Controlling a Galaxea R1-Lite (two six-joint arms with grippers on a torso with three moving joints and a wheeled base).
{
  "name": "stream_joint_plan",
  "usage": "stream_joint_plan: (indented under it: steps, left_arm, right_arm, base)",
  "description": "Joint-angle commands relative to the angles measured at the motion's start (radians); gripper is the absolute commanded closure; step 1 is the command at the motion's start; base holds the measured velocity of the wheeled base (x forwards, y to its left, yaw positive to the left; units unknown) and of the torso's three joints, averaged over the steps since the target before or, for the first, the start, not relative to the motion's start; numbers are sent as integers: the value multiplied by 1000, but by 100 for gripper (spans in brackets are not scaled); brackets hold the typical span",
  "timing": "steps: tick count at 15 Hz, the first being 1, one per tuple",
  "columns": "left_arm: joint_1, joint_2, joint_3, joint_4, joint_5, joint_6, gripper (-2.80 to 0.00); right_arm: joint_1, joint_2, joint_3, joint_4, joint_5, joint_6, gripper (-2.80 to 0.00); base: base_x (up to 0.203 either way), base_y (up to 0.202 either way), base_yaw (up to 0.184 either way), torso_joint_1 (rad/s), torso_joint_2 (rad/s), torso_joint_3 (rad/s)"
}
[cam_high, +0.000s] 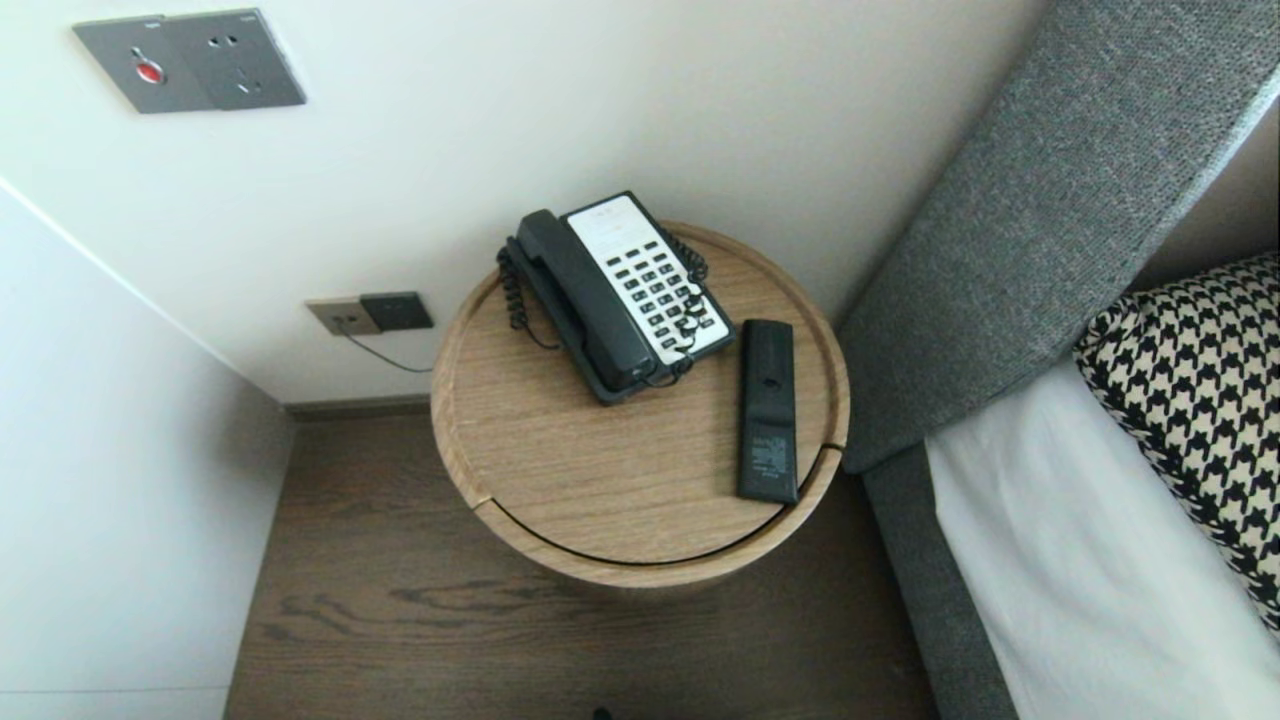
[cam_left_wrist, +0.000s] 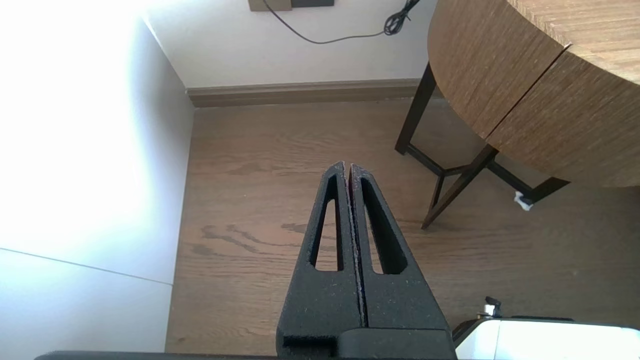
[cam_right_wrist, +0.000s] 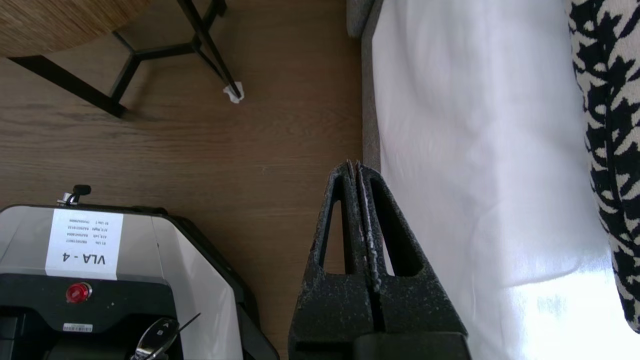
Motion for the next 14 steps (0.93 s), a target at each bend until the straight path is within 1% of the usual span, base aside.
stream_joint_plan:
  steps: [1,5,10,14]
  left_arm:
    - [0,0,0,0,0,0,0]
    - [0,0,0,0,0,0,0]
    - [0,0,0,0,0,0,0]
    - [-1,0,0,0,0,0,0]
  right_arm:
    - [13,-18,-1,0,0,6,0]
    - [10,-88,-2,0,1,8,0]
    - [5,-252,-2,1,1,8,0]
    - [3,-269,1,0,-2,14,0]
  base:
    - [0,0,0,0,0,0]
    - [0,0,0,0,0,0]
    - [0,0,0,0,0,0]
    - [0,0,0,0,0,0]
